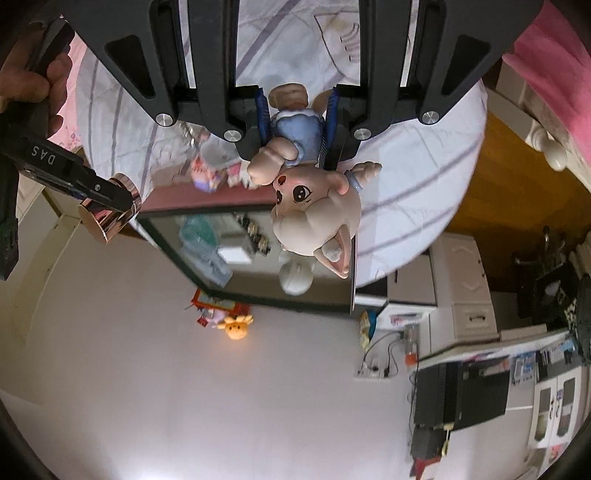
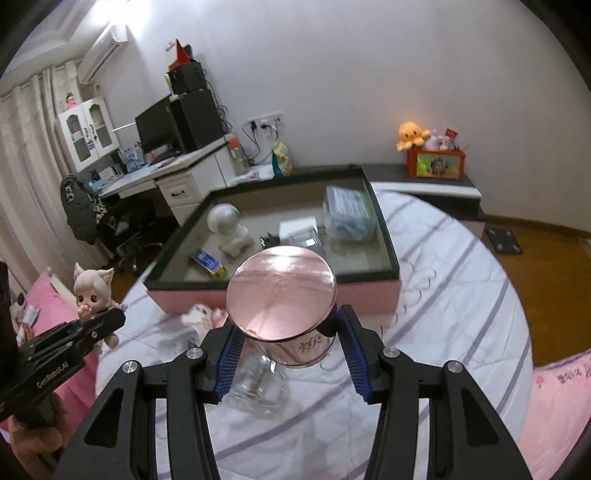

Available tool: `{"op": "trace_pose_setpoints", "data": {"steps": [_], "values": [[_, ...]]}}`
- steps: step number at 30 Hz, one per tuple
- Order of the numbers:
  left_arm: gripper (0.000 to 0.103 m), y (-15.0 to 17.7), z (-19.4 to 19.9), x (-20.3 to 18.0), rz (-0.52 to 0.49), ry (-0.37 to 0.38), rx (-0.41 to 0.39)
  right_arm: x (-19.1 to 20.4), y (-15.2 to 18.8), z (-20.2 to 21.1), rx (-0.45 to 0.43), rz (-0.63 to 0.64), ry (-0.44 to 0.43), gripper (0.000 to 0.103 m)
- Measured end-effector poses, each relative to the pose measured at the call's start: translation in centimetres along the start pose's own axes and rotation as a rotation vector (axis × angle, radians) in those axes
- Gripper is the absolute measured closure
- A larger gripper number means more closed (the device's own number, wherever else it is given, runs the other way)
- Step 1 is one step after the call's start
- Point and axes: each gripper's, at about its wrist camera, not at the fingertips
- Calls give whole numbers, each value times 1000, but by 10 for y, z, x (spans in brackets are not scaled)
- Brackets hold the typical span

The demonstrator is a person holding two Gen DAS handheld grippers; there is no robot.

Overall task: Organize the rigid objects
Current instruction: 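Carry the doll and rose-gold jar into the pink tray and open both tools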

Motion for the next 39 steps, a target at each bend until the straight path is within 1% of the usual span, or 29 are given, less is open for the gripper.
{"op": "trace_pose_setpoints", "data": {"steps": [6, 12, 16, 21, 24, 27, 32, 36, 38, 39], "values": [[79, -33, 6, -3, -23, 6, -57, 12, -26, 3, -34, 50, -7, 52], [79, -58, -9, -8, -33, 30, -65, 16, -59, -6, -47, 65, -19, 51], [79, -79, -31, -13, -31, 47, -60, 13, -82, -22, -31, 68, -25, 51], [79, -96, -69, -15, -12, 57, -29, 1, -104, -57, 21, 47, -14, 51], [79, -95, -91, -17, 2, 60, 3, -9, -107, -82, 68, 25, -11, 51], [79, -90, -106, -18, 9, 66, 30, -16, -104, -99, 102, 5, -9, 51], [79, -90, -121, -20, 6, 58, 54, -27, -99, -118, 140, -20, 0, 51], [78, -87, -133, -23, -2, 36, 85, -34, -96, -136, 186, -38, 15, 51], [71, -84, -139, -24, -6, 16, 104, -38, -91, -143, 207, -48, 6, 51], [57, -84, -140, -23, -6, 10, 109, -40, -92, -144, 205, -54, 5, 51]]}}
Point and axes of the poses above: each gripper's, at about its wrist camera, not at the fingertips, and z roughly against the way its jaws point, x to its left, y to its underside, and after that the axes turned 4 degrees about -y, right-handed
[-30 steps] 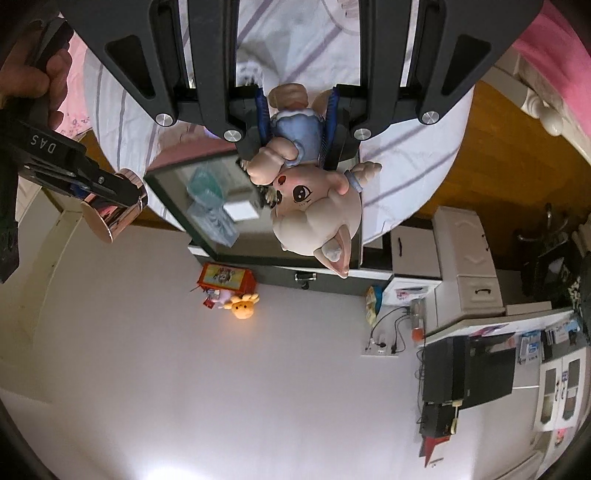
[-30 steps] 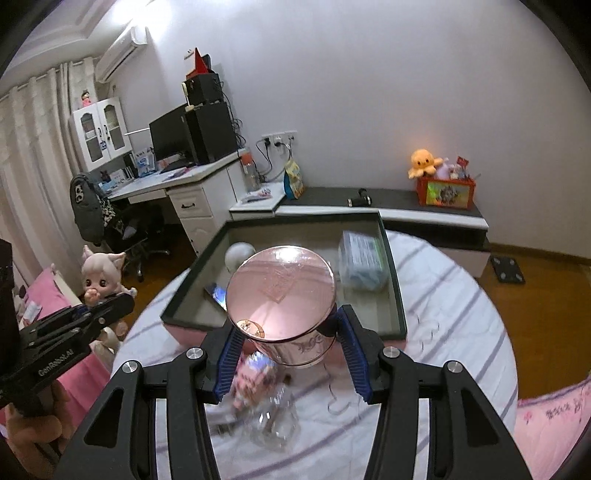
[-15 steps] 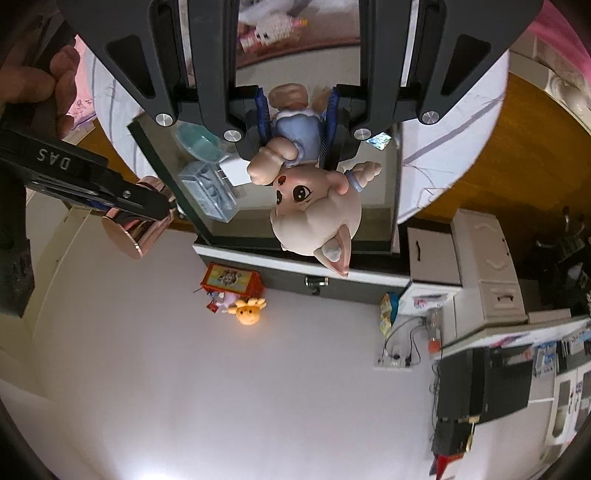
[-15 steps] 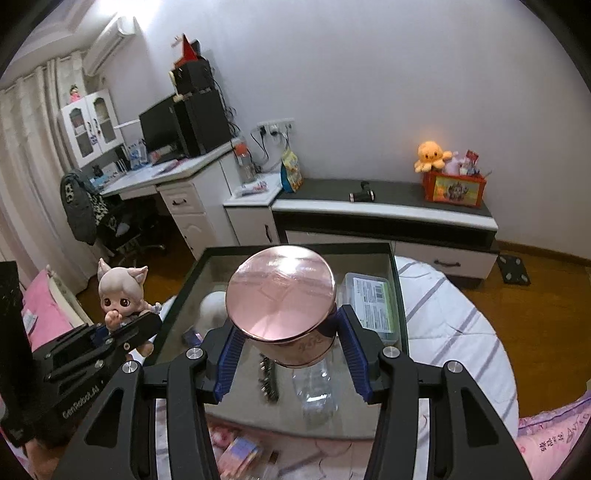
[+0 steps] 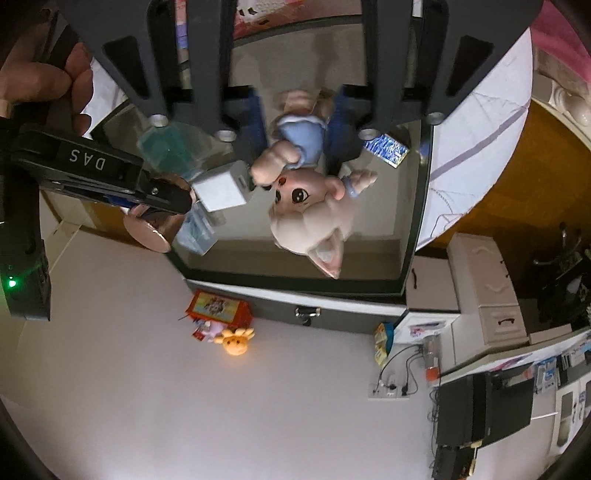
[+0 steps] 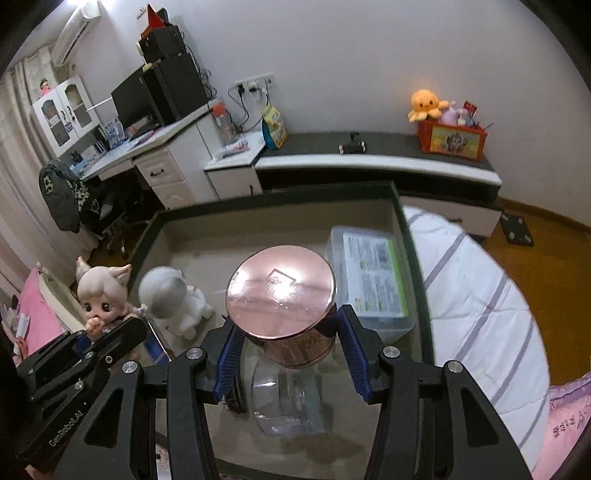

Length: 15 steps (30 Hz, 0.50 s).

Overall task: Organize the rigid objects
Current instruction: 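Carry the doll and rose-gold jar into the pink tray and open both tools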

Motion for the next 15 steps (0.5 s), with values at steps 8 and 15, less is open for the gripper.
{"op": "trace_pose_setpoints", "data": {"steps": [8, 15], "values": [[0, 2, 37, 3, 12, -49, -106, -12, 10, 26, -50, -72, -19, 16], [0, 12, 87, 3, 9, -51, -172, -6, 38, 79, -146, -89, -24, 0]]}}
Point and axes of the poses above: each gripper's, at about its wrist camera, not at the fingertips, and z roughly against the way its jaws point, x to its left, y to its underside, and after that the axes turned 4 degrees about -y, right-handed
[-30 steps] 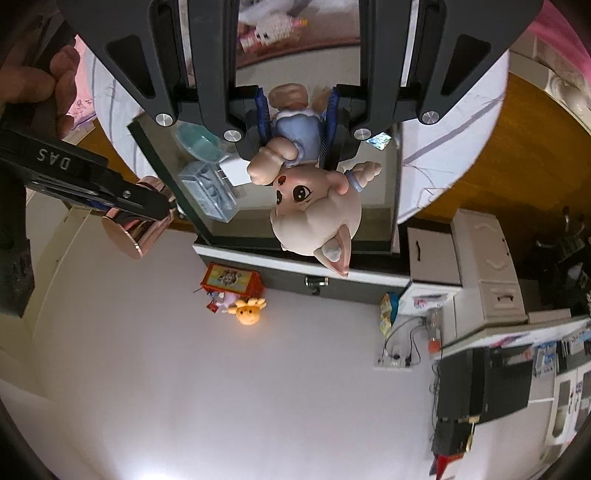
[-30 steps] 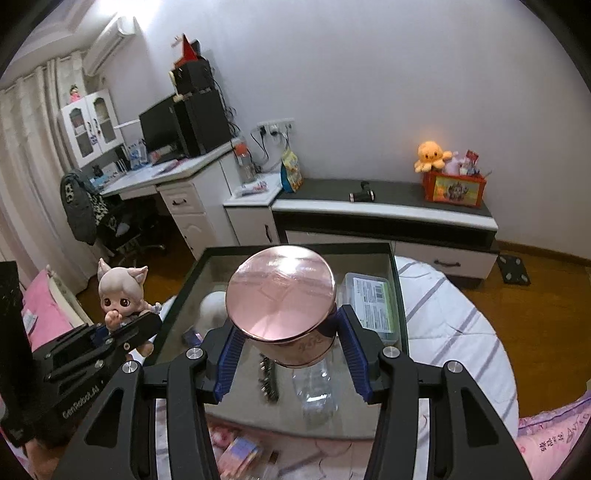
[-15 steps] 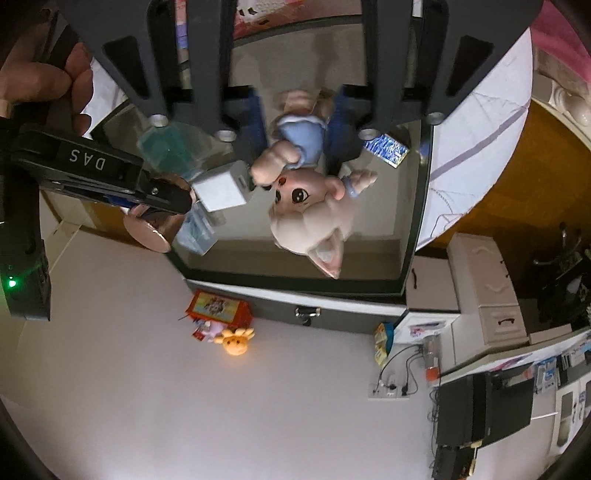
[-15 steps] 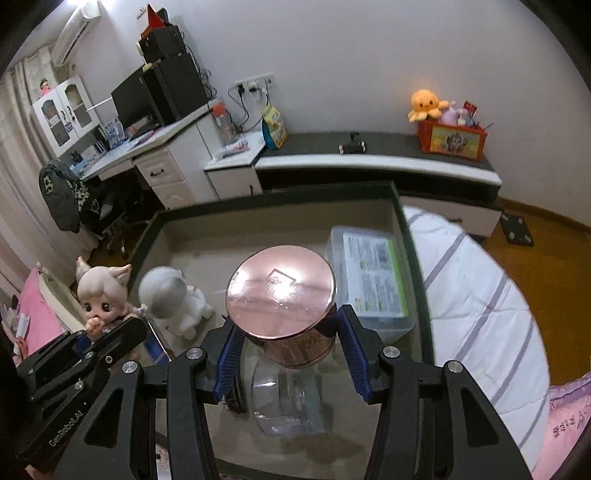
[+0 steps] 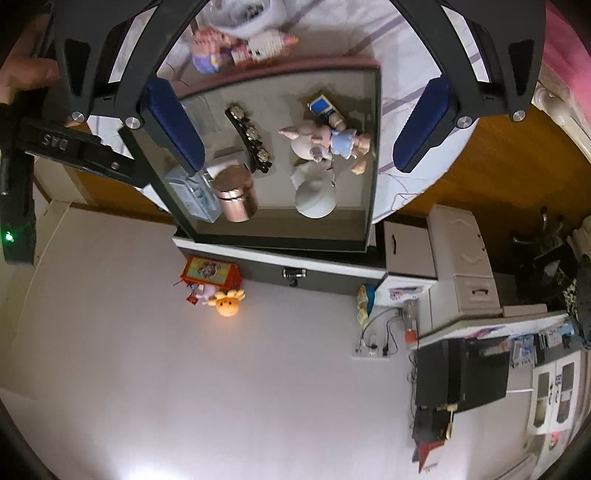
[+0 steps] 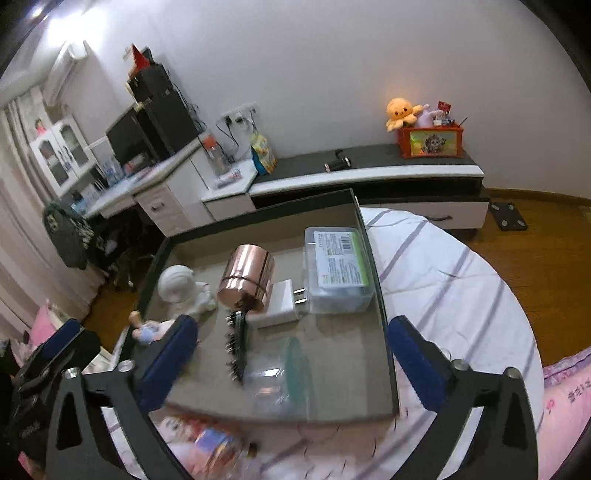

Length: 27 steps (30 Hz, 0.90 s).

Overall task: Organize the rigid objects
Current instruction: 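Carry the doll and rose-gold jar into the pink tray and open both tools, then withdraw both tools and reach toward the white dryer and glass bottle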

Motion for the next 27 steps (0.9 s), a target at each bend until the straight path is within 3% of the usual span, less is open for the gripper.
{"op": "trace_pose_setpoints", "data": {"steps": [9, 17, 27], "values": [[0, 38, 73, -4, -18, -11, -45, 16, 51, 79, -135, 23, 7, 0], [0, 74, 108, 0, 4, -45, -40, 23, 92, 122, -220, 33, 60, 0], [0, 101, 140, -5, -14, -75, -49, 36, 129, 140, -227, 59, 65, 0]]}}
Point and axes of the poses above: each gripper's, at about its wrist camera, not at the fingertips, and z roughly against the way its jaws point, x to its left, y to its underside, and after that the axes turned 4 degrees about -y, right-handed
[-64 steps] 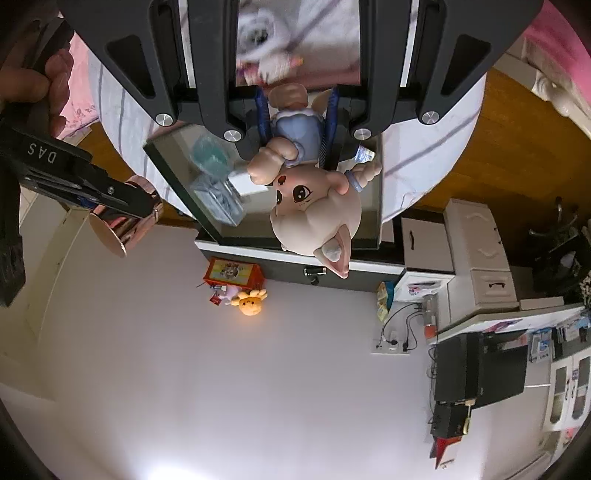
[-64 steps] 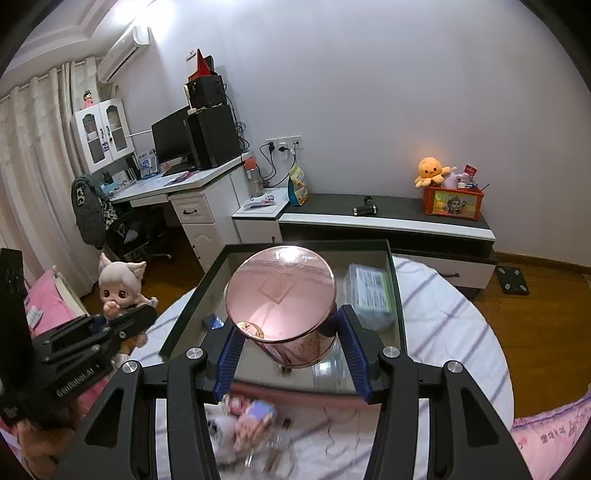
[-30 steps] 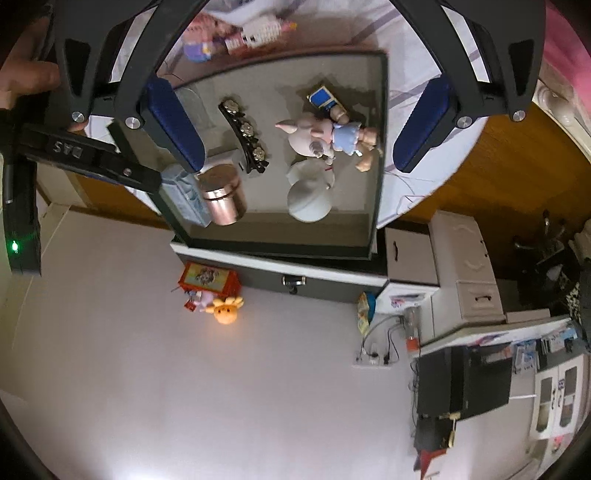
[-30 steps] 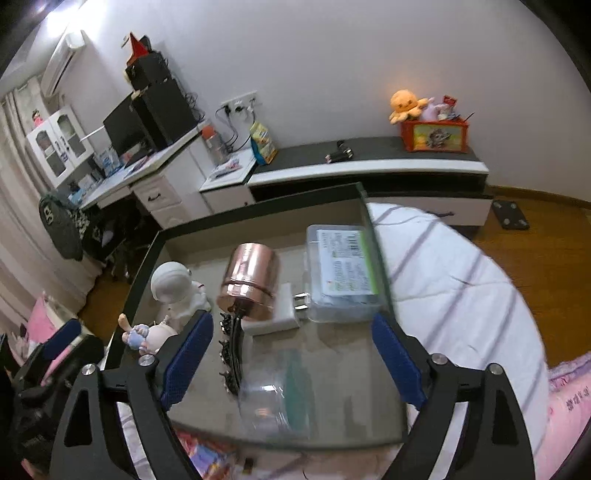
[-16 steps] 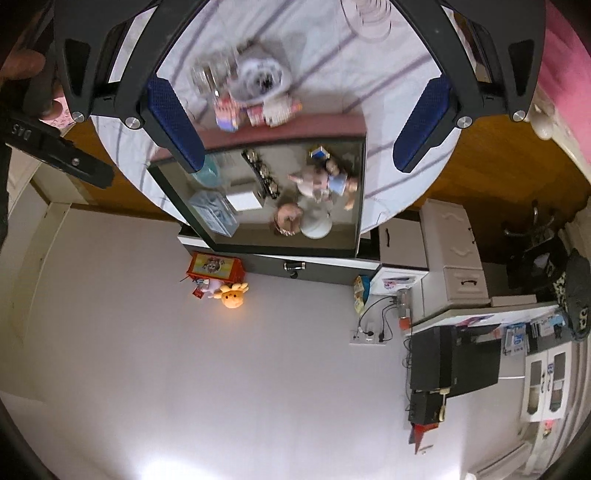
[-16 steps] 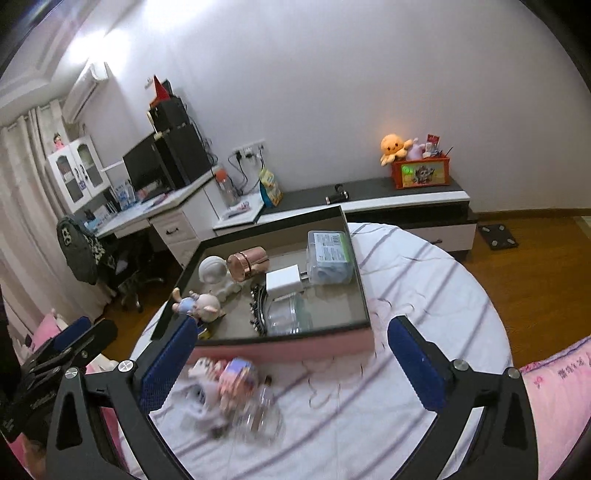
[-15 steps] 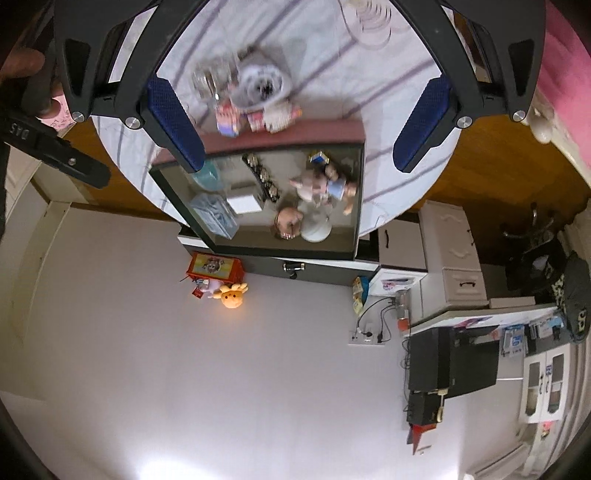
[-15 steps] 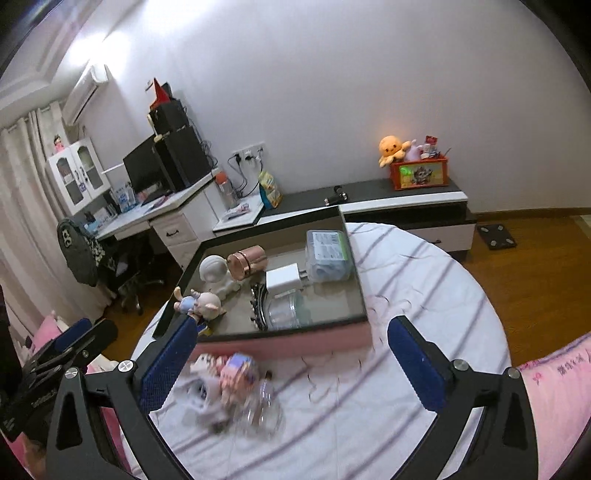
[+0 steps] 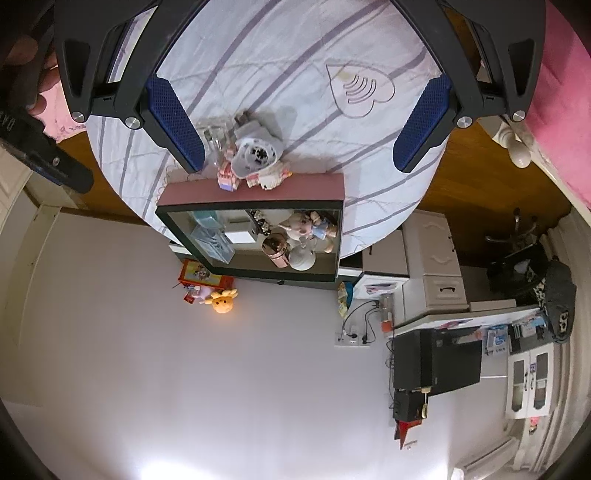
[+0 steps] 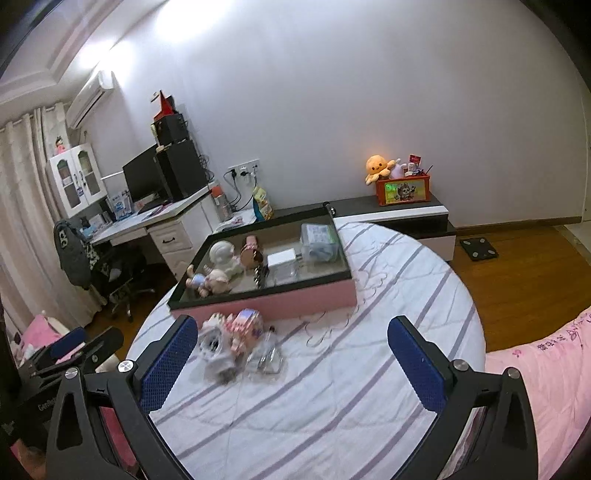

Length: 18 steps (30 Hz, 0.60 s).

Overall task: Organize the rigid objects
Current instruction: 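Withdraw both tools and reach toward the white dryer and glass bottle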

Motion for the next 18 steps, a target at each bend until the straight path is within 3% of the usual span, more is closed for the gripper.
{"op": "trace_pose_setpoints", "data": {"steps": [18], "values": [[0, 6, 10, 2, 12, 8, 6, 19, 9, 0, 17, 52, 12, 0]]}}
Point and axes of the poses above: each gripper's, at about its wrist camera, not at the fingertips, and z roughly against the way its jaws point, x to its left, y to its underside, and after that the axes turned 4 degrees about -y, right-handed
